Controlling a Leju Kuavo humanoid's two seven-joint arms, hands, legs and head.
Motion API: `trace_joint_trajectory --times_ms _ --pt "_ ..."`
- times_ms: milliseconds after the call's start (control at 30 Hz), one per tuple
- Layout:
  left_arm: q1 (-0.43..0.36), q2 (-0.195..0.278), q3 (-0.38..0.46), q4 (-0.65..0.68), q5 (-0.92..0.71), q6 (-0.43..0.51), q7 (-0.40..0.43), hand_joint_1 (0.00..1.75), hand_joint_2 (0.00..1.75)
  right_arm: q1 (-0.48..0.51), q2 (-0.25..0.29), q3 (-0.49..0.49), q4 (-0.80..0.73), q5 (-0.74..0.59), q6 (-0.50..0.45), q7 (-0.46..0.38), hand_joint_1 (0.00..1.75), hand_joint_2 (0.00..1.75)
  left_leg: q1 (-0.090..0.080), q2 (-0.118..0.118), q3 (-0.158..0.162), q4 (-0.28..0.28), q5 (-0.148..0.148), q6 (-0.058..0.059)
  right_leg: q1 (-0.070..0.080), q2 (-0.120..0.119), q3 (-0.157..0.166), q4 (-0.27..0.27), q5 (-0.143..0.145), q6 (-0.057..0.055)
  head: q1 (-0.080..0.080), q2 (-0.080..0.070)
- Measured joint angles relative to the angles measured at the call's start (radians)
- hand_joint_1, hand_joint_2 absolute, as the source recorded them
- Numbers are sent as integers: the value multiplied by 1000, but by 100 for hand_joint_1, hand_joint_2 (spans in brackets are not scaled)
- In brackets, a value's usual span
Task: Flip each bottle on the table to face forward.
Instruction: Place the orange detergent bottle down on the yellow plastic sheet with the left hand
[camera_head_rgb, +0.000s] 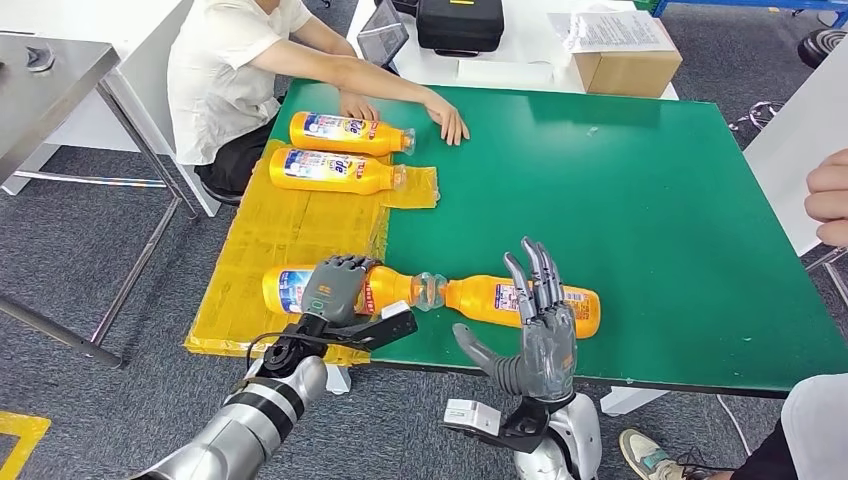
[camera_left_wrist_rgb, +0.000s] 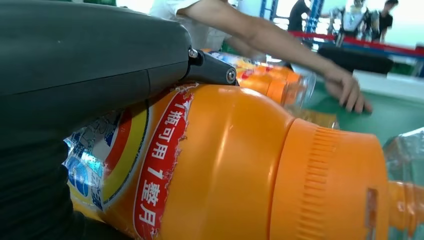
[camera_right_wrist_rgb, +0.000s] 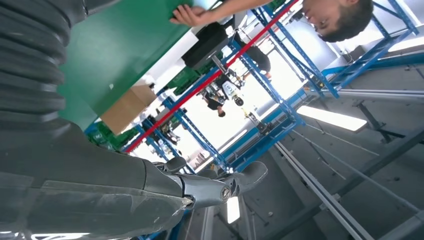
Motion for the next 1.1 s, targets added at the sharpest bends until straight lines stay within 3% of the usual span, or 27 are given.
trace_joint_trajectory --times_ms 100,267,300,467,700,900,1100 --pt "-23 9 -20 21 -3 -61 13 108 175 -3 -5 14 6 -36 0 0 0 175 0 0 0 0 0 0 0 0 0 0 0 0 0 0" --pt "-57 17 -43 39 2 -161 22 10 175 -10 -14 38 19 -85 0 0 0 175 0 0 0 0 1 0 0 0 1 0 0 0 0 0" --pt "-65 18 -48 43 2 -186 30 2 175 -13 -16 44 23 -95 0 0 0 175 0 0 0 0 1 -1 0 0 1 0 0 0 0 0" --pt "-105 20 -60 80 10 -285 96 0 175 -31 -27 77 51 -141 0 -1 0 175 0 0 0 0 2 -1 0 0 0 1 0 0 0 0" --pt "-155 23 -60 135 24 -344 139 0 175 -52 -38 106 90 -182 0 -2 0 175 0 -1 0 0 2 -1 0 -1 0 2 0 0 0 0" --pt "-187 23 -62 166 28 -408 145 0 175 -60 -48 115 111 -202 0 -2 0 175 0 -1 0 0 2 -1 0 -1 0 1 0 0 0 0" --pt "-195 21 -65 173 53 -442 97 0 175 -62 -53 119 124 -202 0 -2 0 175 0 -1 1 0 2 -1 0 -1 0 2 0 0 0 0"
